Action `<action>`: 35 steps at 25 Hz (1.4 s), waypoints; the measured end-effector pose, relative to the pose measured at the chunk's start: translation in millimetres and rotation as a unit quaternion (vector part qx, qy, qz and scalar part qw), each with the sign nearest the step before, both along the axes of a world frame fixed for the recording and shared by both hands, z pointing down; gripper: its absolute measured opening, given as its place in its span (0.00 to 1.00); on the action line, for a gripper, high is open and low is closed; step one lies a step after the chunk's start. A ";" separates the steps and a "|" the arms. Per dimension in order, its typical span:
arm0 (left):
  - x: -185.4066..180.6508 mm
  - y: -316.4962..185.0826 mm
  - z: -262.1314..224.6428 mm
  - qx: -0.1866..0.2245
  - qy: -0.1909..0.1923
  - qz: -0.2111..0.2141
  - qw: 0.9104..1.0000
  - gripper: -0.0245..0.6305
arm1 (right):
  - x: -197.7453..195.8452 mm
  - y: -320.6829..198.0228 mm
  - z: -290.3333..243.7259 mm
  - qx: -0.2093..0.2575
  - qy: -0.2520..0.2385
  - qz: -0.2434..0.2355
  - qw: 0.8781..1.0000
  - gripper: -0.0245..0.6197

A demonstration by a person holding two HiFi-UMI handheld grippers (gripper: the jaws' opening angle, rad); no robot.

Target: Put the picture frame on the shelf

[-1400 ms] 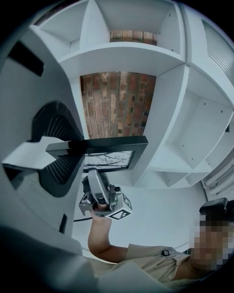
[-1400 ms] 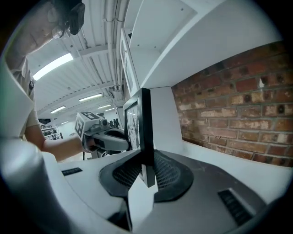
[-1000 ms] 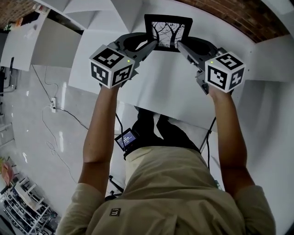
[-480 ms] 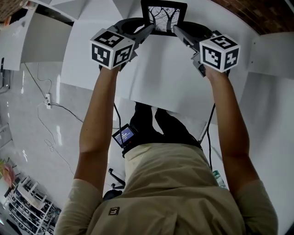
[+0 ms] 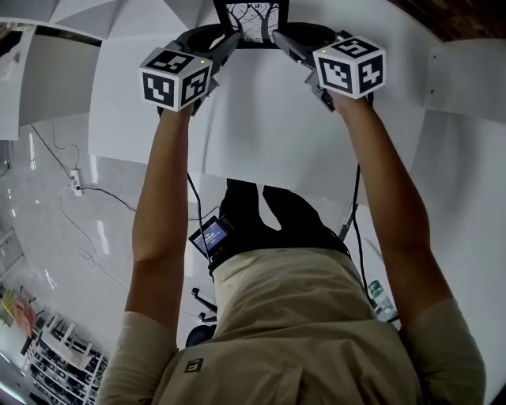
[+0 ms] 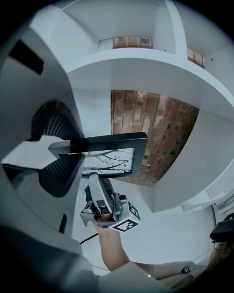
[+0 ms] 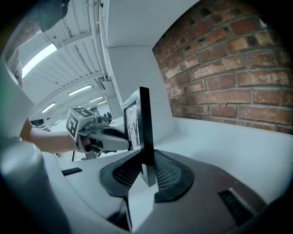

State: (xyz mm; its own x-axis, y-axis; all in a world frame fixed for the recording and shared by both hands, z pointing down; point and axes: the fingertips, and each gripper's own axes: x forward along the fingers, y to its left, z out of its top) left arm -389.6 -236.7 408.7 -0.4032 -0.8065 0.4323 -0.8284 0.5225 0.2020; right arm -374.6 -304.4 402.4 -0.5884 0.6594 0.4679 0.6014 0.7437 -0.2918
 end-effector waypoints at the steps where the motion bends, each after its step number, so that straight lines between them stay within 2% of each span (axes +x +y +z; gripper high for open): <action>1: -1.7 -0.9 4.5 -0.002 0.000 -0.001 1.000 0.16 | -1.7 -0.8 4.6 0.001 0.000 0.001 1.000 0.15; 10: -22.9 7.2 51.5 -0.014 0.010 -0.027 0.999 0.16 | -23.3 8.2 50.1 0.014 0.007 -0.001 1.000 0.15; 16: -33.6 -2.5 63.9 -0.029 0.006 -0.039 0.999 0.16 | -34.9 -1.2 63.6 0.017 0.009 -0.001 1.000 0.15; 35: -49.1 2.8 75.1 -0.052 -0.047 -0.088 0.994 0.16 | -55.5 3.2 81.2 0.029 -0.042 0.003 0.999 0.15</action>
